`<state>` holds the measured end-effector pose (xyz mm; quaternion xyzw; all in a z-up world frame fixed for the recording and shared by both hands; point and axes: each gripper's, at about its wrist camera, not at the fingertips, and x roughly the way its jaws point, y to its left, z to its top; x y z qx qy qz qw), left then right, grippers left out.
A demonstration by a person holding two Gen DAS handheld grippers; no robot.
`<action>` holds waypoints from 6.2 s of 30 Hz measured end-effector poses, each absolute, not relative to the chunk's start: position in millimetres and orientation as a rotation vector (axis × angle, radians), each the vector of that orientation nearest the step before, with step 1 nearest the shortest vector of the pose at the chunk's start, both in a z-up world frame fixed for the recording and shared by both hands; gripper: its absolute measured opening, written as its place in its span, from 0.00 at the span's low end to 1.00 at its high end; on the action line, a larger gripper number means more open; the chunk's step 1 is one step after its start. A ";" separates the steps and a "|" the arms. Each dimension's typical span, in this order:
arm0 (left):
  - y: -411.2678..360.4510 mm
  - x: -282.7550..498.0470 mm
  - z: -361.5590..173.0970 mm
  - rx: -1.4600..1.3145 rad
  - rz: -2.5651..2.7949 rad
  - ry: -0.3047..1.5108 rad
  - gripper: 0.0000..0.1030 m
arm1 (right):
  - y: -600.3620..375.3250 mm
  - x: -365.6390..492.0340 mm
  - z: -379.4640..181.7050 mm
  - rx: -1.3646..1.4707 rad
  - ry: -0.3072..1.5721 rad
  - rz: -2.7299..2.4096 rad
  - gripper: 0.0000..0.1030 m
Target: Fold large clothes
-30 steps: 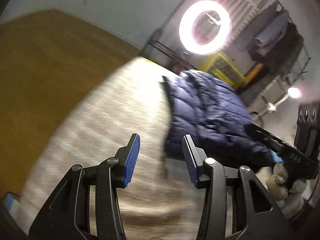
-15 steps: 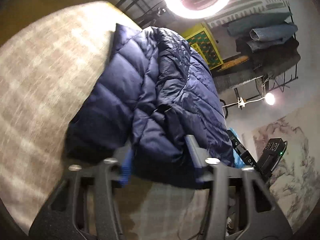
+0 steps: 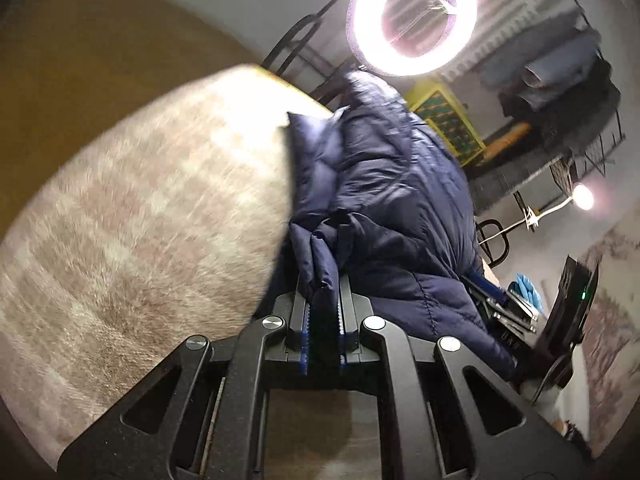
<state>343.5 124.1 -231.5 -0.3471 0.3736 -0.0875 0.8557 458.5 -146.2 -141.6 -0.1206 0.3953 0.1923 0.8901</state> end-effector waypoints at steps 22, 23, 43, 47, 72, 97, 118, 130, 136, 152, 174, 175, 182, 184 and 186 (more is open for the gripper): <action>175.9 376.7 -192.2 -0.824 -0.334 0.776 0.75 | -246.1 443.0 -107.6 0.069 0.819 0.519 0.76; 181.0 394.4 -195.2 -0.845 -0.380 0.789 0.76 | -253.1 449.2 -109.8 0.114 0.827 0.549 0.76; 156.6 506.0 -237.2 -0.850 -0.478 0.953 0.76 | -294.1 542.3 -175.0 0.514 0.991 0.682 0.94; 154.8 512.3 -237.9 -0.878 -0.496 0.944 0.76 | -298.3 548.9 -177.7 0.551 0.991 0.735 0.88; 98.1 465.2 -190.7 -0.796 -0.459 0.876 0.18 | -247.8 536.1 -127.3 0.349 1.013 0.743 0.24; -118.6 225.7 -129.9 -0.579 -0.627 1.130 0.17 | -428.8 249.3 -68.0 0.088 1.070 0.606 0.22; -129.9 229.3 -165.4 -0.624 -0.561 1.153 0.20 | -450.9 259.0 -65.6 0.018 0.795 0.364 0.40; -120.8 225.8 -162.5 -0.619 -0.537 1.142 0.34 | -459.0 280.5 -107.7 0.026 0.917 0.294 0.44; -117.9 224.8 -166.4 -0.653 -0.524 1.165 0.61 | -512.7 229.0 -104.2 0.235 0.932 0.342 0.68; -121.0 242.6 -197.2 -0.792 -0.581 1.207 0.40 | -532.4 211.7 -175.9 0.766 1.016 0.534 0.57; -249.5 212.3 -29.5 -0.411 -0.726 0.947 0.17 | -552.7 154.2 -6.9 0.231 0.856 0.311 0.18; -262.9 216.1 -21.9 -0.400 -0.741 0.935 0.18 | -559.6 153.5 -0.2 0.223 0.847 0.299 0.18; -346.8 253.1 14.2 -0.367 -0.827 0.865 0.18 | -634.8 156.9 46.6 0.172 0.777 0.180 0.18; -375.9 268.7 22.4 -0.356 -0.850 0.845 0.17 | -652.2 165.8 58.9 0.159 0.763 0.147 0.18; -398.2 281.1 29.7 -0.351 -0.863 0.830 0.17 | -667.8 175.1 69.7 0.134 0.748 0.113 0.18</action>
